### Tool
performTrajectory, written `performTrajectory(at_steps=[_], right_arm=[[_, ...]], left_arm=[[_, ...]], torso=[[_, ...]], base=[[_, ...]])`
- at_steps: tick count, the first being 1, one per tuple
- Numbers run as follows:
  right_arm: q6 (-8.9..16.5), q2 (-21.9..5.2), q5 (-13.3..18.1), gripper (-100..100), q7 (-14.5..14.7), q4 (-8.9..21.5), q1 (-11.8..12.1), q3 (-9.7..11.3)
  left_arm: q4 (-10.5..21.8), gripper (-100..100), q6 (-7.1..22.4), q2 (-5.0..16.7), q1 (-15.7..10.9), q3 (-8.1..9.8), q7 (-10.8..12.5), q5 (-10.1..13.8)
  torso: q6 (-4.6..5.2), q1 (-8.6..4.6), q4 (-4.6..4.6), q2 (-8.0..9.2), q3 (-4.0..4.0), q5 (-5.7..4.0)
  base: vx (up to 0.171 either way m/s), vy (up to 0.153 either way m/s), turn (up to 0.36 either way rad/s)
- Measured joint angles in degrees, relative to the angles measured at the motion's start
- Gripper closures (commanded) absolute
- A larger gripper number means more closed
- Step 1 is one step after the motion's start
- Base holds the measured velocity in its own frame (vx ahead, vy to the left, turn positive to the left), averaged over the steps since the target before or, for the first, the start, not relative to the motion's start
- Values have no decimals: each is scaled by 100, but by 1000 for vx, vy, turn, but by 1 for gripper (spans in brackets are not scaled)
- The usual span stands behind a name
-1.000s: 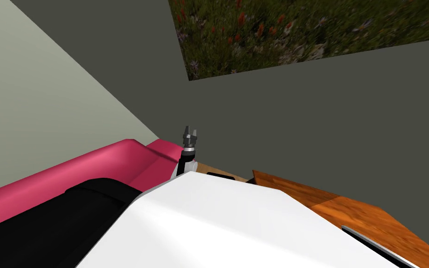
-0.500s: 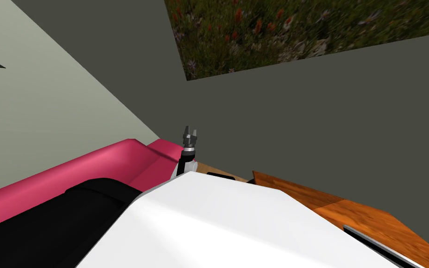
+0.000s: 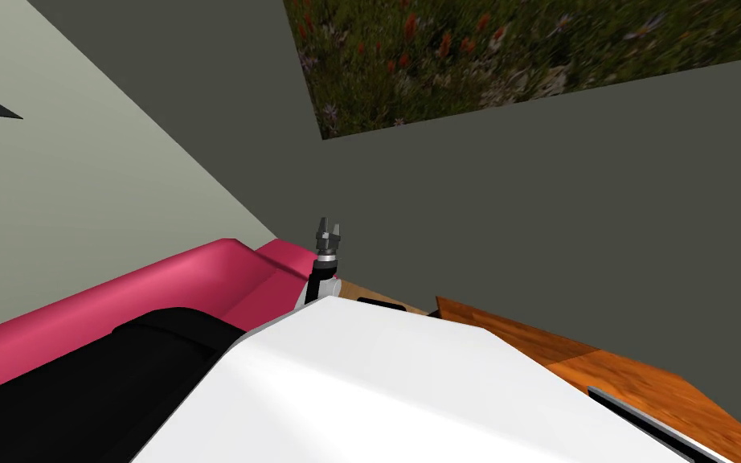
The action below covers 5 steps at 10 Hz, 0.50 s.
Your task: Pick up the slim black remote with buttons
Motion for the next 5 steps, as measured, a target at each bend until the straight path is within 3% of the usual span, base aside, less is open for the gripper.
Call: performTrajectory(at_steps=[2, 4, 5], right_arm=[[-141, 155, 62, -100, 335, 649, -109, -57], [-22, 1, 170, -100, 153, 461, -71, 125], [-38, 62, 196, -100, 240, 697, -92, 100]], left_arm=[[0, 0, 0, 0, 0, 0, 0, 0], [0, 0, 0, 0, 0, 0, 0, 0], [0, 0, 0, 0, 0, 0, 0, 0]], torso=[[-1, -17, 0, -3, -2, -2], [1, -6, 0, -1, 0, -1], [-2, -7, 0, -2, -1, -1]], base=[[15, -57, 64], [8, -26, 38], [8, -43, 37]])
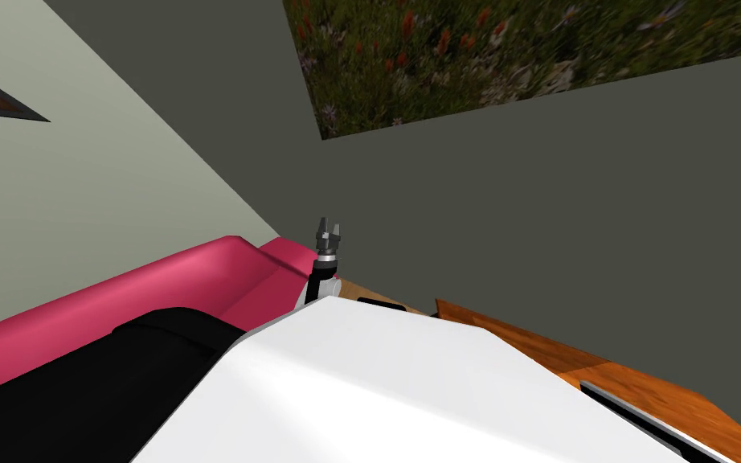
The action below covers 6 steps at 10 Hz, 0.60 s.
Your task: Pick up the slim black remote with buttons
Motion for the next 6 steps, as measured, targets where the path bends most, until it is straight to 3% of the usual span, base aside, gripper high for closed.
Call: performTrajectory(at_steps=[1, 2, 3, 6], right_arm=[[61, -87, 86, -100, -100, -107, 16, 134], [86, -100, 98, 0, -149, -132, 19, 155], [83, -99, 96, -100, -144, -129, 19, 152], [331, 278, 72, -100, -49, 52, 140, 82]], left_arm=[[0, 0, 0, 0, 0, 0, 0, 0], [0, 0, 0, 0, 0, 0, 0, 0], [0, 0, 0, 0, 0, 0, 0, 0], [0, 0, 0, 1, 1, 1, 0, 0]], torso=[[2, -3, 0, 1, 0, -1], [2, 4, 0, 2, 1, -1], [2, 10, 0, 3, 2, 1], [1, -18, -1, -5, -3, -6]], base=[[3, -19, 0], [0, 0, 0], [20, -41, 47], [27, -87, 50]])
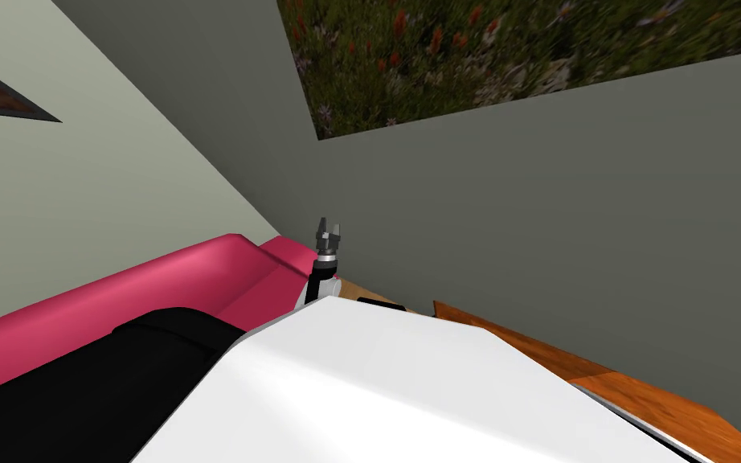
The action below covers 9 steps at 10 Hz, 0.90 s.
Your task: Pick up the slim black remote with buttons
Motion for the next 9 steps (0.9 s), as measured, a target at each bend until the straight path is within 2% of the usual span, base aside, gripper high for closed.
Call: performTrajectory(at_steps=[1, 2, 3, 4, 5, 7, 8, 9], right_arm=[[250, -126, 146, -100, -397, -430, 83, 335], [362, -79, 149, -100, -542, -511, 96, 358], [286, 61, 88, -100, -416, -346, 51, 210], [243, 71, 81, -100, -361, -291, 37, 208], [312, -29, 126, -100, -464, -397, 66, 335], [205, 132, 45, -100, -169, -81, 46, 97], [196, 134, 43, 100, -138, -68, 46, 91], [197, 133, 43, 100, -141, -70, 46, 92]], left_arm=[[0, 0, 0, 0, 0, 0, 0, 0], [0, 0, 0, 0, 0, 0, 0, 0], [0, 0, 0, -1, 0, 0, 0, 0], [0, 0, 0, -1, 0, -1, 0, 0], [0, 0, 0, -1, 0, -1, 0, 0], [0, 0, 0, -1, 0, -1, 0, 0], [0, 0, 0, -1, 0, -1, 0, 0], [0, 0, 0, -1, 0, -1, 0, 0]], torso=[[1, 1, 0, 0, 0, 1], [0, 6, 1, 1, 1, 2], [-1, 18, 2, 4, 2, 2], [2, 15, 0, 7, 3, 0], [2, 12, 0, 8, 4, 0], [2, 9, 0, 8, 4, -1], [2, 8, 0, 8, 4, -1], [2, 8, 0, 8, 4, -1]], base=[[18, -66, 15], [6, -29, 2], [-1, 5, 5], [-1, 14, -5], [-2, 6, -7], [0, 0, 0], [0, 0, 0], [0, 0, 0]])
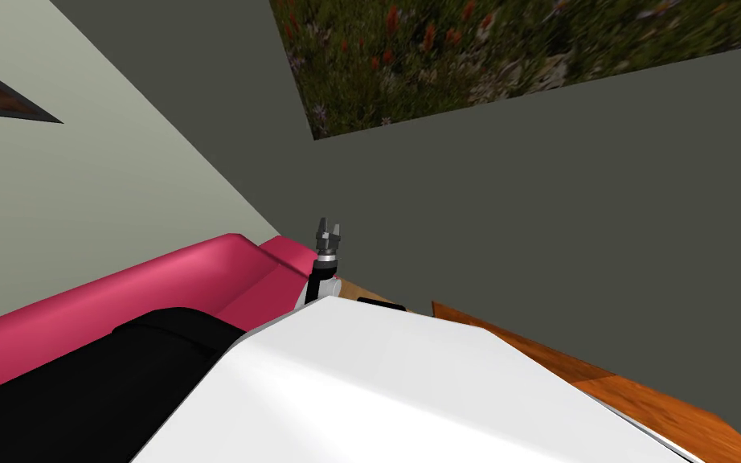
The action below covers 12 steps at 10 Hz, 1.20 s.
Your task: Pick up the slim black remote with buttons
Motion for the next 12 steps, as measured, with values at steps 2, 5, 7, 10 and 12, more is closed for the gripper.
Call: performTrajectory(at_steps=[2, 5, 7, 10, 12], right_arm=[[-2, 0, 3, 100, 5, 0, 4, 4], [-4, 1, 3, 100, 5, -1, 3, 3], [-199, -53, -59, 100, 247, 171, -64, -145], [-115, -372, 77, 100, -203, -291, -65, 187], [-249, -366, 13, 100, -78, -127, -111, 44]], left_arm=[[0, 0, 0, 0, 0, 0, 0, 0], [0, 0, 0, 0, 0, 0, 0, 0], [0, 0, 0, 0, 0, 0, 0, 0], [0, 0, 0, 0, 0, 0, 0, 0], [0, 0, 0, 0, 0, 0, 0, 0]], torso=[[-2, -8, 1, -5, -2, -5], [0, -8, 1, -5, -2, -4], [2, 12, 2, 1, 2, 2], [2, 8, 3, 1, 2, 3], [2, 7, 3, 2, 3, 1]], base=[[0, 0, 0], [-2, 15, -13], [-14, 40, -20], [-10, 31, -20], [-18, 40, -23]])
